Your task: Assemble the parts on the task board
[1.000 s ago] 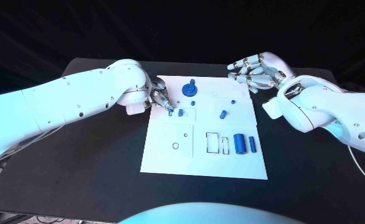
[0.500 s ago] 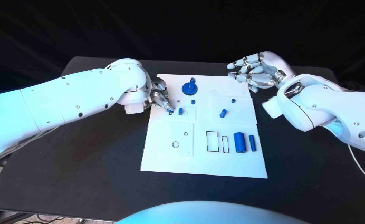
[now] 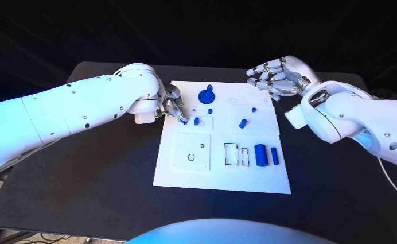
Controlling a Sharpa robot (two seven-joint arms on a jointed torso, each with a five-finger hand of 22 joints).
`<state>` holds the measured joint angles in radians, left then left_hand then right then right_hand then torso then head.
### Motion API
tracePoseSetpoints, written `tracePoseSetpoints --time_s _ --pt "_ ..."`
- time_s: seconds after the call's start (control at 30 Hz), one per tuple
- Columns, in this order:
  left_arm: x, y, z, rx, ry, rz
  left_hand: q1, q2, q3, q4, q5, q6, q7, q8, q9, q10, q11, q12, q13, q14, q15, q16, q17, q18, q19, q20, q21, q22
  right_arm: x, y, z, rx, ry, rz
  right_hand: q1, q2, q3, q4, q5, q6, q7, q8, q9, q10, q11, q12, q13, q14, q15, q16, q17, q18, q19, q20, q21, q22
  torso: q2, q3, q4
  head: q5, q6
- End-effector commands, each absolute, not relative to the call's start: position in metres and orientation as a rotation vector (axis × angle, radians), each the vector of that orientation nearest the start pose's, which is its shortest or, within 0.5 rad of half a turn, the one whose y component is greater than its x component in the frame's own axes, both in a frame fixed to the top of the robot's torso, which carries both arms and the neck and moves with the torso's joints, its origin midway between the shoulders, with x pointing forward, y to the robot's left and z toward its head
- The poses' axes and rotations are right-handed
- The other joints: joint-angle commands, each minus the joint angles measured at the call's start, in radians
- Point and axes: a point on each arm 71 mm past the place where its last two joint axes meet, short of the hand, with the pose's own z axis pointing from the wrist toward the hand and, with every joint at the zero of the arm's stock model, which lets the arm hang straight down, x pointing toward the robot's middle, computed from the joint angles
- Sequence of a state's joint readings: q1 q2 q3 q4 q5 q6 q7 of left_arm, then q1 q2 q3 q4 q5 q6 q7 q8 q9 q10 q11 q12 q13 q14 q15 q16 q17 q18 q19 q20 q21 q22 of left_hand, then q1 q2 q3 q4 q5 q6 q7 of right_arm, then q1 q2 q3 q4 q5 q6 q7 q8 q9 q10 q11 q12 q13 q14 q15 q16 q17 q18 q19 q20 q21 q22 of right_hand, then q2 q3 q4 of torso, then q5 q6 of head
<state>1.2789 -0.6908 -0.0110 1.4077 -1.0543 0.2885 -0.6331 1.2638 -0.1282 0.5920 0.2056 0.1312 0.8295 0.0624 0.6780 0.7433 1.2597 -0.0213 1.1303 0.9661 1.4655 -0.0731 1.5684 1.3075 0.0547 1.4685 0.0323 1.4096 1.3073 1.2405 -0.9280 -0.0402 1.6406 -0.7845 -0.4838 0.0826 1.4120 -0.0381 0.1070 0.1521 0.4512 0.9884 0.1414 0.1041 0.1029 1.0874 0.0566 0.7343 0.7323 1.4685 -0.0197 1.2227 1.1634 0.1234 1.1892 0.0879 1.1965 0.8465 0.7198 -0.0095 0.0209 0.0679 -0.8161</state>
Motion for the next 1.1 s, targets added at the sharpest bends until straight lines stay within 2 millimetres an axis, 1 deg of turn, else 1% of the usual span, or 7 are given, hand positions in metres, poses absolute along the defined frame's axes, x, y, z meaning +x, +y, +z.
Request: tracePoseSetpoints --time_s 0.03,0.37,0.53,0.67,0.73,0.97,1.1 --pt "0.5029 0.1799 -0.2019 -0.061 2.439 -0.259 0.009 -0.002 0.121 -0.115 0.003 0.012 -0.010 0.003 0.003 0.007 0.000 0.000 -0.001 0.105 -0.008 0.002 0.263 -0.013 0.037 -0.004 0.004 0.109 0.4724 -0.2133 -0.1508 0.429 1.565 1.067 -0.008 -0.001 0.005 -0.001 0.007 -0.001 0.006 -0.003 -0.001 -0.007 -0.001 -0.002 -0.001 0.011 0.000 -0.003 0.001 0.017 -0.008 -0.001 -0.005 0.000 0.001 0.0004 -0.0011 0.001 0.000" --pt "0.5017 0.1791 -0.2025 -0.046 2.452 -0.257 0.006 -0.004 0.125 -0.116 0.006 0.013 -0.010 0.004 0.004 0.009 -0.001 0.001 0.001 0.105 -0.008 0.002 0.263 -0.013 0.038 -0.005 0.007 0.111 0.4722 -0.2134 -0.1508 0.429 1.565 1.068 -0.008 -0.001 0.005 -0.001 0.007 -0.001 0.006 -0.003 -0.001 -0.007 -0.001 -0.002 -0.001 0.011 0.000 -0.003 0.001 0.017 -0.008 -0.001 -0.005 0.000 0.000 0.0006 -0.0004 0.000 -0.004" --pt "0.4990 0.1762 -0.2029 -0.031 2.459 -0.261 0.005 -0.005 0.126 -0.116 0.007 0.013 -0.010 0.005 0.004 0.010 -0.001 0.001 0.000 0.105 -0.008 0.002 0.263 -0.014 0.038 -0.005 0.007 0.112 0.4722 -0.2135 -0.1508 0.429 1.565 1.068 -0.008 -0.001 0.005 -0.001 0.007 -0.001 0.006 -0.003 -0.001 -0.007 -0.001 -0.002 -0.001 0.011 0.000 -0.003 0.001 0.017 -0.008 -0.001 -0.005 0.000 0.001 -0.0007 -0.0009 -0.001 -0.003" --pt "0.4992 0.1764 -0.2030 -0.037 2.457 -0.255 0.003 -0.005 0.128 -0.116 0.008 0.014 -0.010 0.005 0.004 0.010 -0.001 0.000 0.000 0.105 -0.008 0.002 0.263 -0.014 0.038 -0.005 0.008 0.112 0.4720 -0.2136 -0.1507 0.429 1.564 1.068 -0.008 -0.001 0.005 -0.001 0.007 -0.001 0.006 -0.003 -0.001 -0.007 -0.001 -0.002 -0.001 0.011 0.000 -0.003 0.001 0.017 -0.008 -0.001 -0.005 0.000 0.000 0.0007 -0.0011 0.000 -0.004" --pt "0.4993 0.1767 -0.2030 -0.042 2.455 -0.250 0.002 -0.005 0.128 -0.115 0.008 0.014 -0.010 0.006 0.004 0.010 -0.001 0.000 -0.001 0.105 -0.008 0.002 0.263 -0.013 0.037 -0.005 0.006 0.110 0.4719 -0.2137 -0.1506 0.429 1.563 1.068 -0.008 -0.001 0.005 -0.001 0.007 -0.001 0.006 -0.003 -0.001 -0.007 -0.001 -0.002 -0.001 0.011 0.000 -0.003 0.001 0.017 -0.008 -0.001 -0.005 0.000 0.001 0.0004 -0.0007 -0.001 -0.004" --pt "0.5005 0.1773 -0.2030 -0.056 2.449 -0.239 -0.013 -0.004 0.135 -0.110 0.008 0.016 -0.012 0.010 0.007 0.011 -0.001 -0.002 -0.003 0.105 -0.008 0.002 0.263 -0.012 0.036 -0.005 0.003 0.108 0.4718 -0.2139 -0.1505 0.429 1.561 1.068 -0.008 -0.001 0.005 -0.001 0.007 -0.001 0.006 -0.003 -0.001 -0.007 -0.001 -0.002 -0.001 0.011 0.000 -0.003 0.001 0.017 -0.008 -0.001 -0.005 0.000 0.001 0.0007 0.0000 -0.001 -0.007" --pt "0.5014 0.1767 -0.2031 -0.062 2.446 -0.236 -0.038 -0.007 0.132 -0.099 0.006 0.022 -0.016 0.015 0.009 0.015 -0.004 0.000 -0.003 0.105 -0.010 0.002 0.263 -0.013 0.037 -0.006 0.005 0.111 0.4719 -0.2138 -0.1505 0.429 1.561 1.068 -0.009 -0.001 0.008 0.000 0.007 0.000 0.006 -0.003 -0.001 -0.006 -0.001 -0.002 -0.002 0.010 -0.001 -0.005 -0.001 0.017 -0.009 -0.001 -0.006 -0.002 0.001 0.0005 -0.0003 -0.001 -0.008"
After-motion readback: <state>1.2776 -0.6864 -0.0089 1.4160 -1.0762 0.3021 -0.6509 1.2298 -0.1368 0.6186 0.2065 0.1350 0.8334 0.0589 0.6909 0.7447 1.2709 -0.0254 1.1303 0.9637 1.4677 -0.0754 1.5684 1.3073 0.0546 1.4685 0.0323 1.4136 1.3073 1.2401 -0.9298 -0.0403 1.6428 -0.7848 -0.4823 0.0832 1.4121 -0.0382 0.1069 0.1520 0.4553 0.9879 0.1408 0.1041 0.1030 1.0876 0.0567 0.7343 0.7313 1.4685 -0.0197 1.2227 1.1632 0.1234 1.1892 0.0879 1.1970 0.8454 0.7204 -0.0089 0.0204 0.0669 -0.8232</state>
